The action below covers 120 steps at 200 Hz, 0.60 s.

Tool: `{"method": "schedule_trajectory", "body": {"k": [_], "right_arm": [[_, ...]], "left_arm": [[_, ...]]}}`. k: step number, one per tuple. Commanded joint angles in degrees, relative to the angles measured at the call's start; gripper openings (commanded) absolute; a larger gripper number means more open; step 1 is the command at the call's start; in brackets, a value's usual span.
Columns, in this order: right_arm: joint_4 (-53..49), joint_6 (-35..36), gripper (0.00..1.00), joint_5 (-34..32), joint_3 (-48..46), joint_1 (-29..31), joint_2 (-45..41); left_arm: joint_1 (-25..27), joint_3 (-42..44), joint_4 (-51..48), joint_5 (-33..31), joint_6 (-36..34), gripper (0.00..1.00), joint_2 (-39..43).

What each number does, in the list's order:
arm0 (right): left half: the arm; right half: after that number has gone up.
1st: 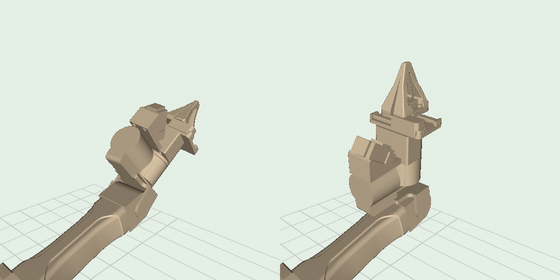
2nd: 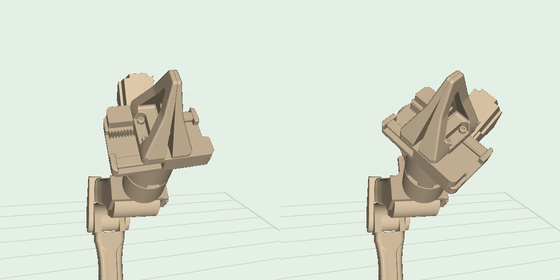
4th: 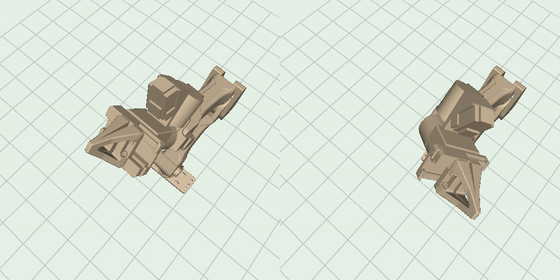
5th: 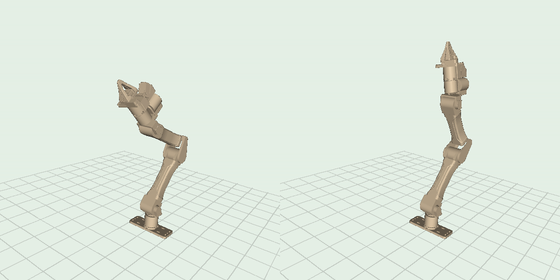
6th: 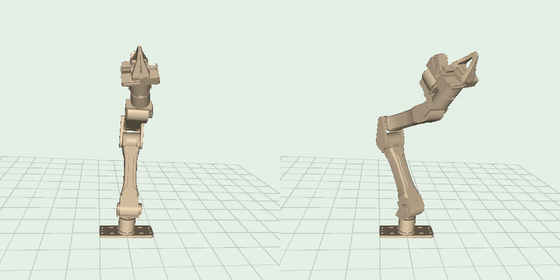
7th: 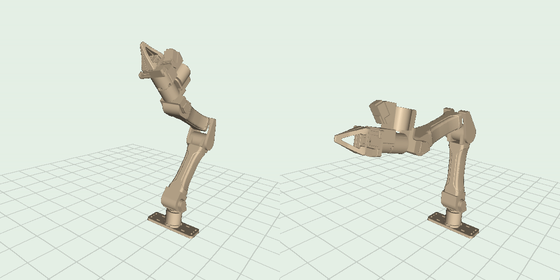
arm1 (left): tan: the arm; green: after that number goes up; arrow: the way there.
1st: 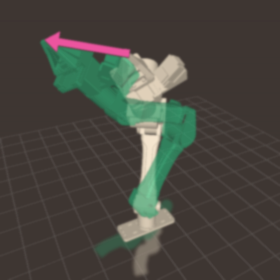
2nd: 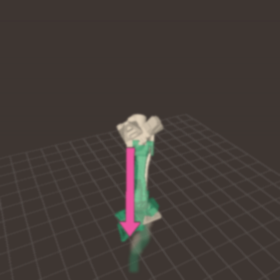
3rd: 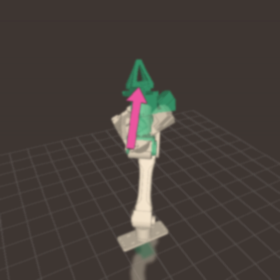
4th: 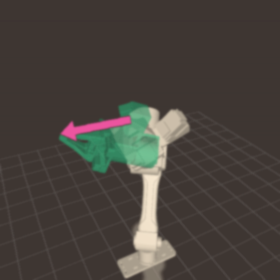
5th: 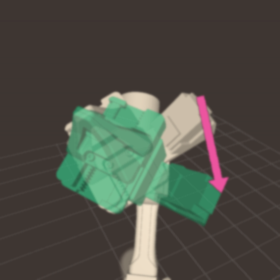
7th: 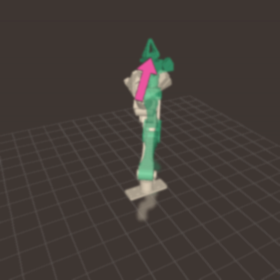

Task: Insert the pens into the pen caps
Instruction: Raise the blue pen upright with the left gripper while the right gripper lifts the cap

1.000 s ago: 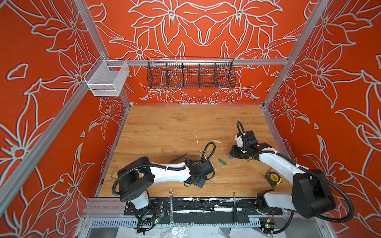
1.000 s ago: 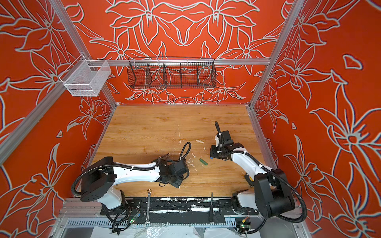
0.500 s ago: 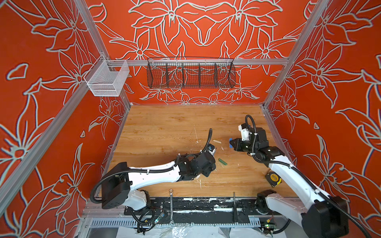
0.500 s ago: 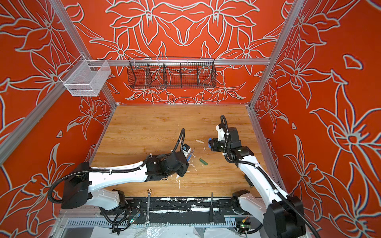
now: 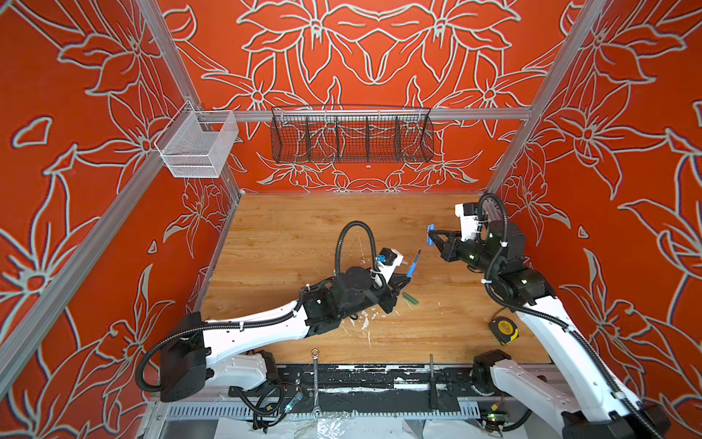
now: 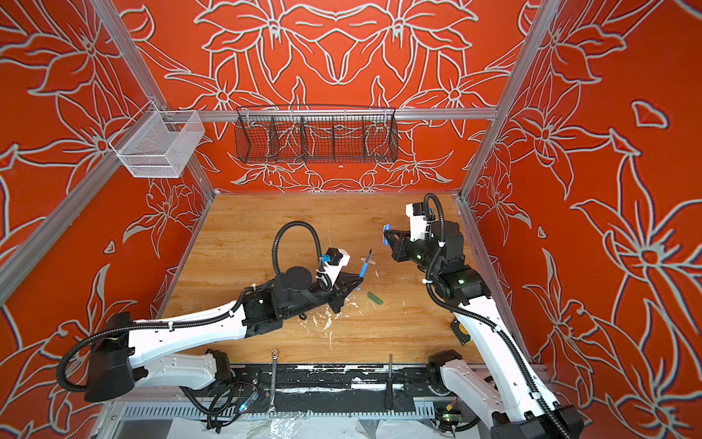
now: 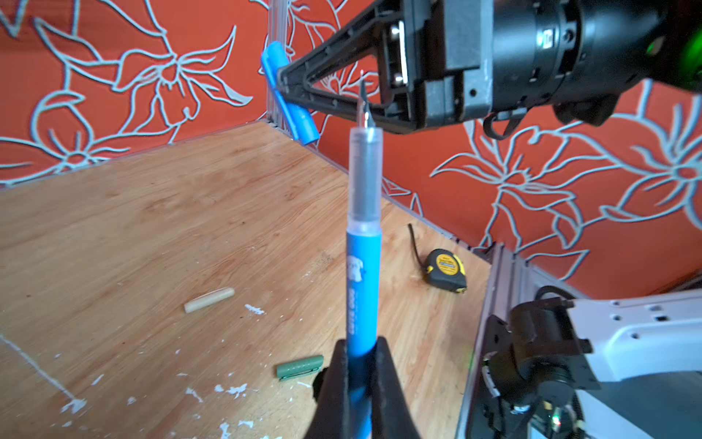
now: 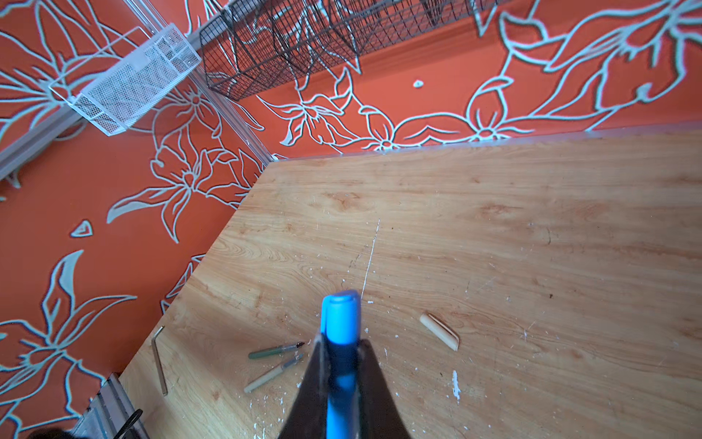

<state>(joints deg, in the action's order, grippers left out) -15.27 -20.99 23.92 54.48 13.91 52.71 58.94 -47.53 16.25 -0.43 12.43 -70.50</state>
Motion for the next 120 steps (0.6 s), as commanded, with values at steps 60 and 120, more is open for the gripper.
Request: {"method": "schedule_trajectory", "body": {"k": [60,120], "right_arm": [[5.71,3.2,0.01,6.45,1.82,1.14,-3.6],[15.27,1.62,0.01,8.1,-2.5,6.03,-7.85]], "left_arm": [[-1.63,10.77,19.64,2.21,0.2,0.0,-0.98],[-1.59,8.33,21.83,3.67,-1.04,0.0,-4.06]]}}
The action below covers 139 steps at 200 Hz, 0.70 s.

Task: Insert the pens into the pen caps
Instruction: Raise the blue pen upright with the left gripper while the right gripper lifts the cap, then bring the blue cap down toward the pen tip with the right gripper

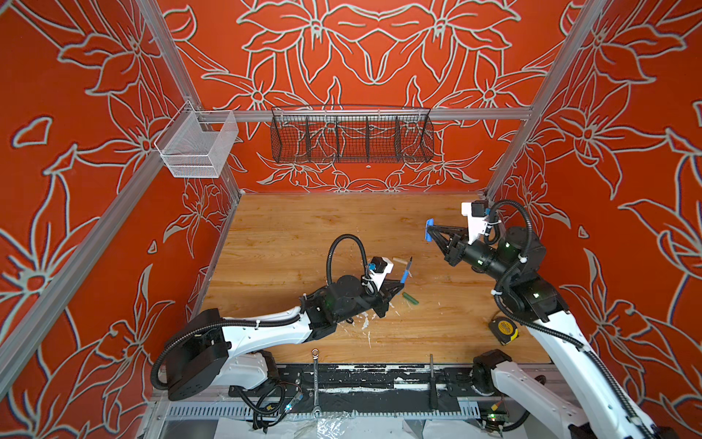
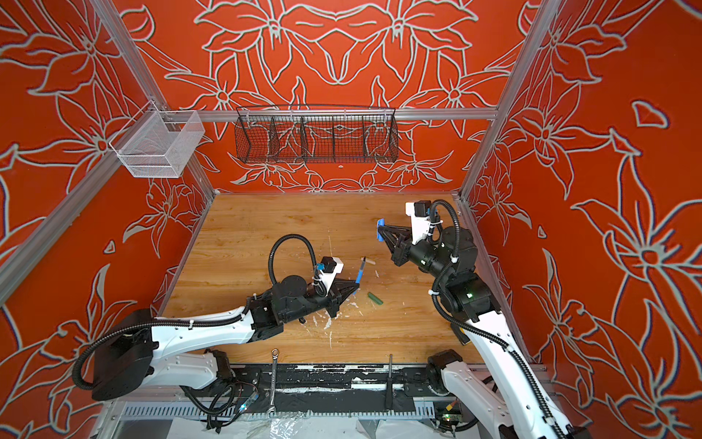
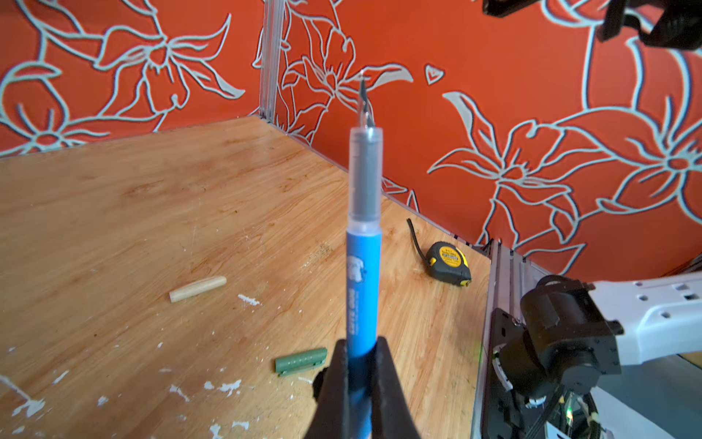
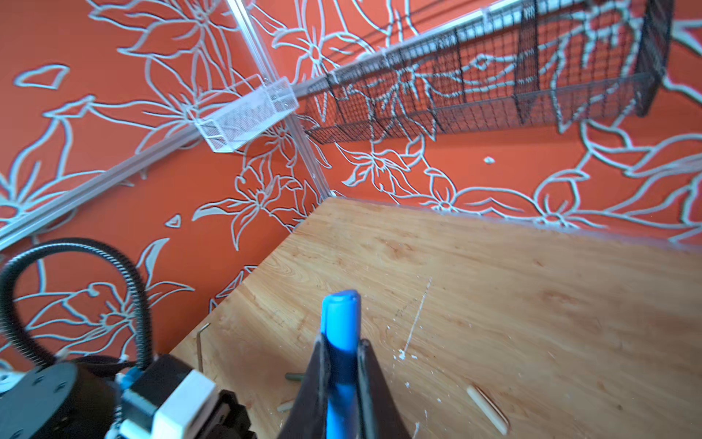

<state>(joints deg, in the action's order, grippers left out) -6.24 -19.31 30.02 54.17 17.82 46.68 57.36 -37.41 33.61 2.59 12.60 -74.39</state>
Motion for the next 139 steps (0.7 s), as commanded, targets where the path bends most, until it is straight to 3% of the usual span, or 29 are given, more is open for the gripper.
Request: {"method": "schedule_trajectory", "body": {"k": [1,39,71,111,139], "right_arm": [[6.42,-0.13,0.01,1.99,-2.26,2.21,-1.88],[11.65,-0.3,0.0,-0.84,-6.65,4.89,-5.1],[18.97,-1.01,0.0,-4.49,-10.87,5.29,-8.19],[16.05,0.97,0.0,-5.86,-8.64,5.32,-8.48],[16.82,-0.04,0.0,-5.78,-8.81,5.36,-7.83]], "left_arm": [[0.01,-1.79,4.42,0.66,-1.28,0.0,-0.16],[2.6,-3.12,1.69,-5.26,-6.26,0.0,0.97],[2.67,-1.62,7.87,-5.33,-5.92,0.0,-0.16],[3.01,-2.49,9.88,-5.16,-5.0,0.0,-3.15],[4.77,-4.17,7.3,-10.3,-8.47,0.0,-4.07]]}}
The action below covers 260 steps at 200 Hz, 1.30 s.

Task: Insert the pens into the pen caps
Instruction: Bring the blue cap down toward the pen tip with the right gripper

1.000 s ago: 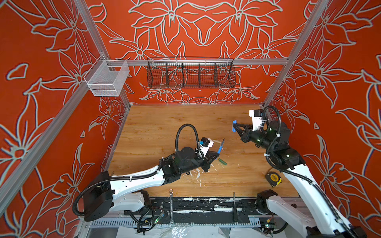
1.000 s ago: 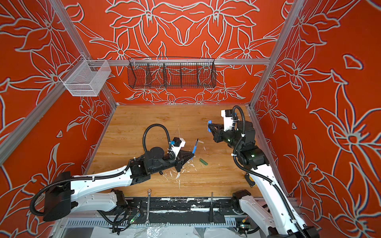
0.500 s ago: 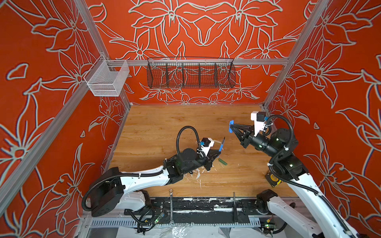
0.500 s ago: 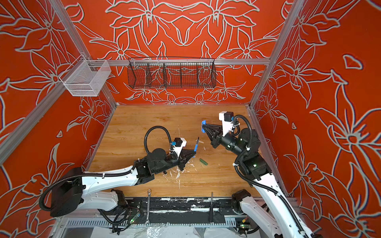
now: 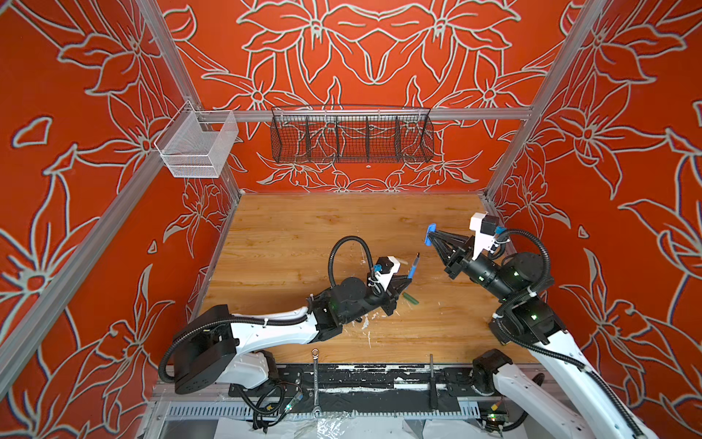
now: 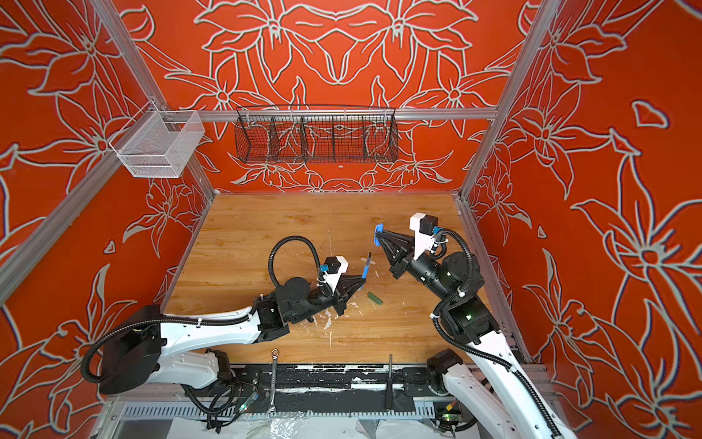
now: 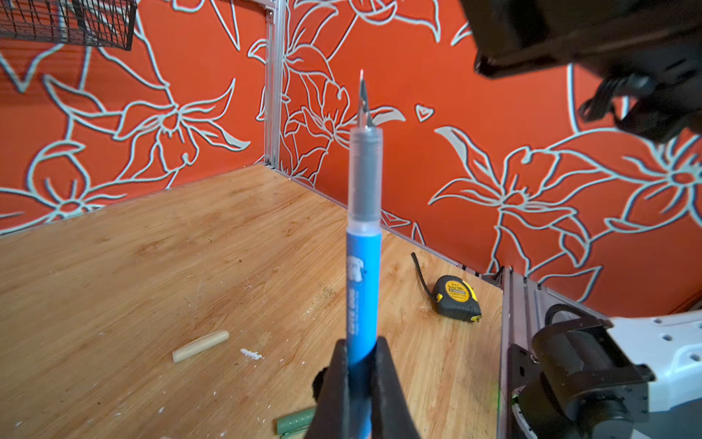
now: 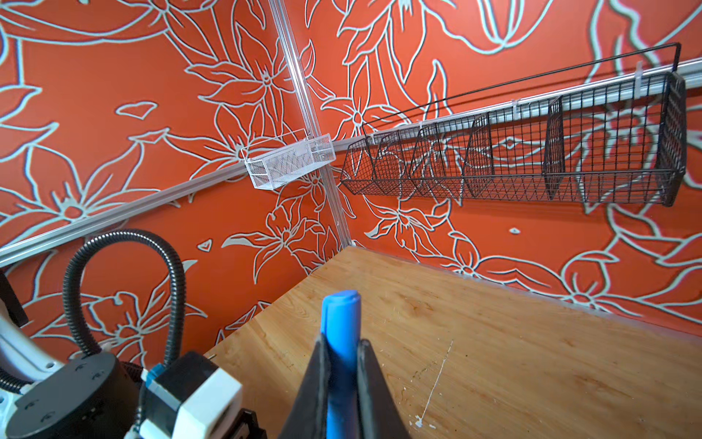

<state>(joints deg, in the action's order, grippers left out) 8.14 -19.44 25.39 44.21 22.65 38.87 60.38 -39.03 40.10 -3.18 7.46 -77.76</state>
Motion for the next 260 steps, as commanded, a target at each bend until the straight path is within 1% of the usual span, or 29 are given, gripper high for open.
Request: {"method": "schedule_trajectory", "body": {"k": [1,17,28,71,105,133,165,192,227,260], "right_arm": [[2.51,0.05,0.0,-1.14,1.11,0.54,-0.02],[3.78,-0.43,0.0,-1.41,0.25,0.53,-0.11],[4.37,-0.67,0.0,-1.57,-0.17,0.5,-0.2],[4.48,-1.17,0.0,-2.14,-1.66,0.54,-0.23],[6.21,-2.89,0.0,-2.52,-3.15,0.49,-0.01],[10.27,-5.01,0.0,-2.88,-5.38,0.6,0.67],[12.98,-5.68,0.0,-3.65,-6.42,0.9,2.23],[14.84,-6.55,0.0,-2.96,-6.51,1.16,3.45],[13.03,-6.84,0.0,-3.76,-6.73,1.65,3.01],[9.86,-6.13,0.0,-4.14,-6.9,1.87,1.74]], "left_arm": [[1.8,-2.59,0.75,-4.67,-3.55,0.0,-0.76],[2.11,-2.26,1.37,-6.56,-4.4,0.0,-1.13],[2.11,-1.59,2.76,-6.79,-5.03,0.0,-1.04],[2.15,-1.07,2.7,-8.84,-5.71,0.0,-0.53],[2.2,-1.5,1.93,-8.29,-5.64,0.0,-0.49],[2.2,-1.75,1.5,-7.73,-5.7,0.0,-0.48],[2.15,-1.89,0.82,-7.28,-5.43,0.0,-0.25],[2.19,-2.35,0.02,-7.49,-5.46,0.0,-0.21],[2.19,-1.62,1.06,-9.01,-5.09,0.0,-0.17],[2.2,-1.84,0.65,-8.6,-5.18,0.0,0.15]]}}
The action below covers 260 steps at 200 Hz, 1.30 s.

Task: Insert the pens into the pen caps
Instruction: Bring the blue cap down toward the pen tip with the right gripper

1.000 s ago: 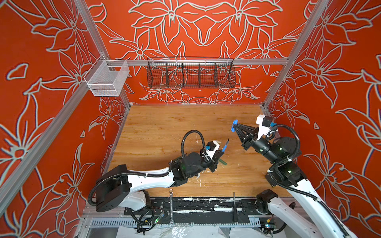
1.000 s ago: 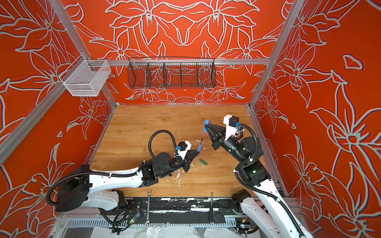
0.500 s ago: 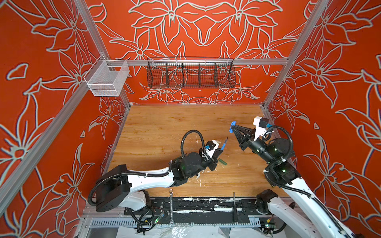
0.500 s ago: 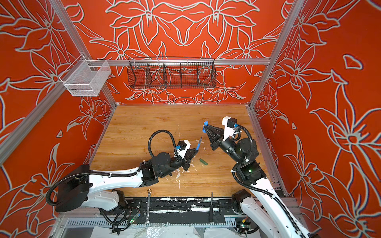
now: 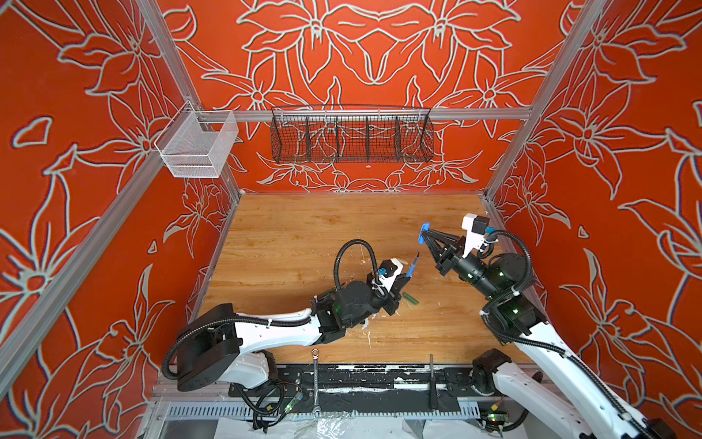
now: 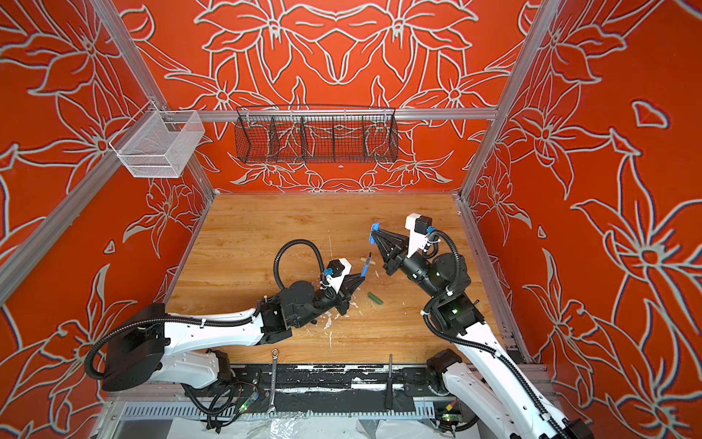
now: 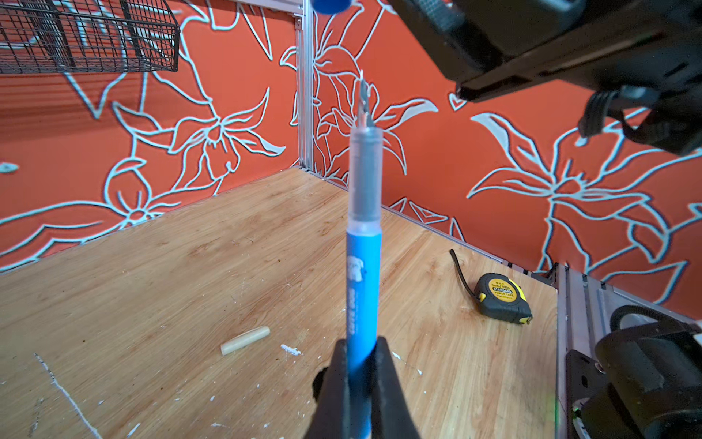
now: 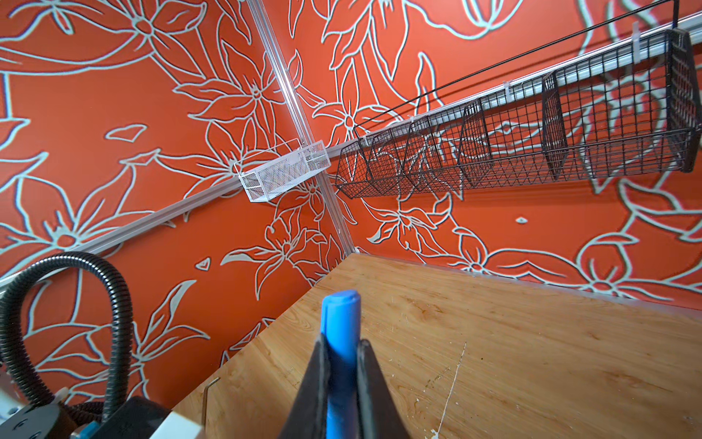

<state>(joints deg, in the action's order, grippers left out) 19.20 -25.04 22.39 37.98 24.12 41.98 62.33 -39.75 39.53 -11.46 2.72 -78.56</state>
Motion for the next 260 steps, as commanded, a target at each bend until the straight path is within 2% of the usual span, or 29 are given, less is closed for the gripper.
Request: {"method": "schedule_trajectory", "body": {"k": [1,104,154,210,260], "right_arm": [[-1.23,-0.54,0.0,-1.13,-0.69,0.4,-1.41],[1.32,-4.88,0.0,-1.36,-3.76,1.02,-2.12],[-0.86,-3.03,0.0,-2.35,-2.35,1.28,-3.63],[-4.96,-1.34,0.0,-0.3,1.32,1.43,-4.02],[-5.23,-2.72,0.0,0.37,-0.15,1.54,-4.59]], "left_arm": [[0.21,-1.12,1.19,-0.31,-0.39,0.0,0.91],[0.23,-2.17,-0.23,0.3,-0.18,0.0,0.7],[0.2,-2.18,-0.57,0.3,-0.17,0.0,0.67],[0.17,-2.27,-0.93,0.04,-0.17,0.0,0.52],[0.17,-2.11,-0.96,-0.23,-0.26,0.0,0.56]]}}
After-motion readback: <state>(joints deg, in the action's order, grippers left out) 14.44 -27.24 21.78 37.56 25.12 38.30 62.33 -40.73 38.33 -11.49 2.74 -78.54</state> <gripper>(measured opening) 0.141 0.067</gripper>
